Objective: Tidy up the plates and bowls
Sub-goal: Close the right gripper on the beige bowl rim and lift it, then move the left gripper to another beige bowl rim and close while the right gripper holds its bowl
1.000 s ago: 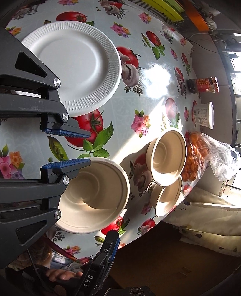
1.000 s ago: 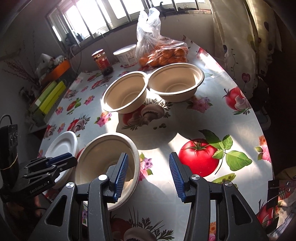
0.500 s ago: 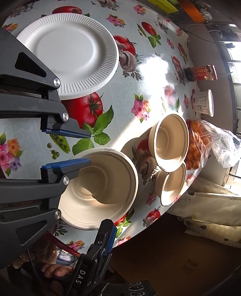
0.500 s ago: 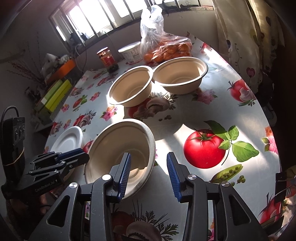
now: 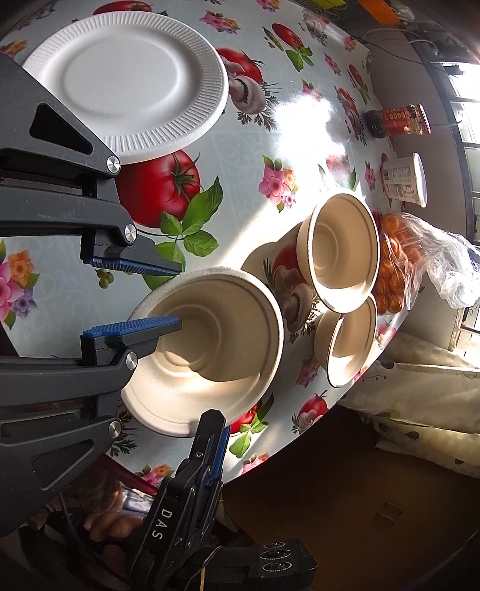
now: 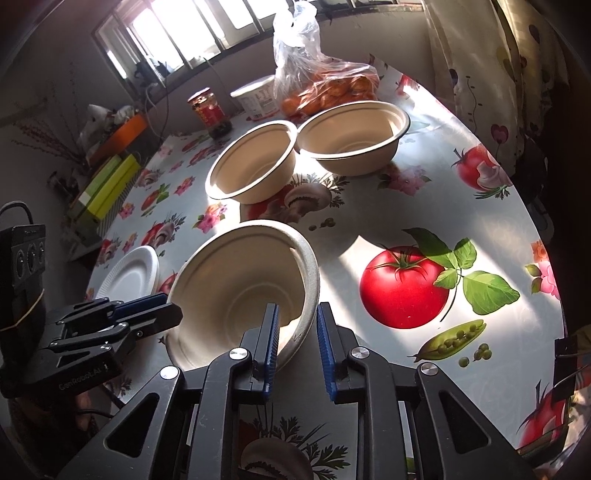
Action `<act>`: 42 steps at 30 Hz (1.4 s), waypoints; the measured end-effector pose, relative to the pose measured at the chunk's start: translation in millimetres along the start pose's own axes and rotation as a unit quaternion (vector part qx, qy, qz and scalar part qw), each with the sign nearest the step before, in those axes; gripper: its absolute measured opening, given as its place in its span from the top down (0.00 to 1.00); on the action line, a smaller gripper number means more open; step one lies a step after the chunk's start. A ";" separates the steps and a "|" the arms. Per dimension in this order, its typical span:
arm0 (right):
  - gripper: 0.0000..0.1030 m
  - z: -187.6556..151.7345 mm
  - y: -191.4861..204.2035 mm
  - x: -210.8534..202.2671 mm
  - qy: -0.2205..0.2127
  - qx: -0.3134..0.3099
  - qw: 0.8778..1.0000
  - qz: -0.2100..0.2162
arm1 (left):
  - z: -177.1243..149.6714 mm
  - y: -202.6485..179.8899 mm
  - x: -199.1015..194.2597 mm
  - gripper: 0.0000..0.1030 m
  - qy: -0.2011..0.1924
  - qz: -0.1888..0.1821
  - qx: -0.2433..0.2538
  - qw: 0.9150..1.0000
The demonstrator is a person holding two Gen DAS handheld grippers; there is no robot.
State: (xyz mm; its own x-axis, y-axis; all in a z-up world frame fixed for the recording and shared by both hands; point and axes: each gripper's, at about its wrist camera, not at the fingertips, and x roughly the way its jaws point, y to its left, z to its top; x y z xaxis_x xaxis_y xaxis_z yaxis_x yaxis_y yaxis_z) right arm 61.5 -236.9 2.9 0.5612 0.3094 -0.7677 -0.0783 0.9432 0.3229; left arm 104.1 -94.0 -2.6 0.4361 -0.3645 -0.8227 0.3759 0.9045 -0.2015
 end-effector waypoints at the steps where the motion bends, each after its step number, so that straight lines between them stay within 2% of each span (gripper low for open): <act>1: 0.81 0.2 0.0 0.8 0.000 0.002 1.000 0.000 | 0.4 -0.8 0.7 0.77 0.001 -0.001 0.001 1.000; 14: 0.81 1.6 -11.6 -3.2 -0.004 0.016 1.000 -0.009 | 3.8 -9.1 6.2 0.77 0.007 -0.013 0.011 1.000; 21: 0.80 5.3 -17.6 -12.1 -0.016 0.030 0.999 -0.009 | 7.3 -0.7 4.4 0.77 0.007 -0.017 0.001 1.000; 25: 0.70 8.3 -26.3 -19.9 -0.029 0.053 0.998 -0.011 | 11.9 8.1 -5.1 0.77 -0.005 -0.023 -0.008 1.000; 30: 0.68 19.7 -30.0 -32.5 -0.048 0.056 0.997 -0.014 | 28.1 27.1 -24.1 0.77 -0.027 -0.012 -0.025 0.999; 32: 0.61 27.2 -29.1 -37.2 -0.057 0.055 0.997 -0.014 | 37.7 35.2 -31.1 0.77 -0.035 -0.004 -0.031 0.999; 36: 0.59 45.5 -24.8 -44.0 -0.070 0.048 0.996 -0.024 | 59.3 50.8 -39.6 0.77 -0.047 -0.001 -0.039 0.998; 38: 0.52 53.9 -22.7 -44.8 -0.073 0.047 0.996 -0.030 | 72.2 57.6 -40.4 0.77 -0.050 0.000 -0.036 0.998; 42: 0.52 70.5 -16.1 -40.6 -0.070 0.047 0.996 -0.036 | 98.3 72.1 -37.6 0.77 -0.046 -0.002 -0.037 0.998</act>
State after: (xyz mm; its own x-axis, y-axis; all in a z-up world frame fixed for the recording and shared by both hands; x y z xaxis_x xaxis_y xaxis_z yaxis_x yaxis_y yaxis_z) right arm 98.1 -273.2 67.9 0.6728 0.2151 -0.7079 0.0407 0.9446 0.3257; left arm 195.2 -36.8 66.1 0.5099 -0.3838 -0.7699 0.3186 0.9155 -0.2455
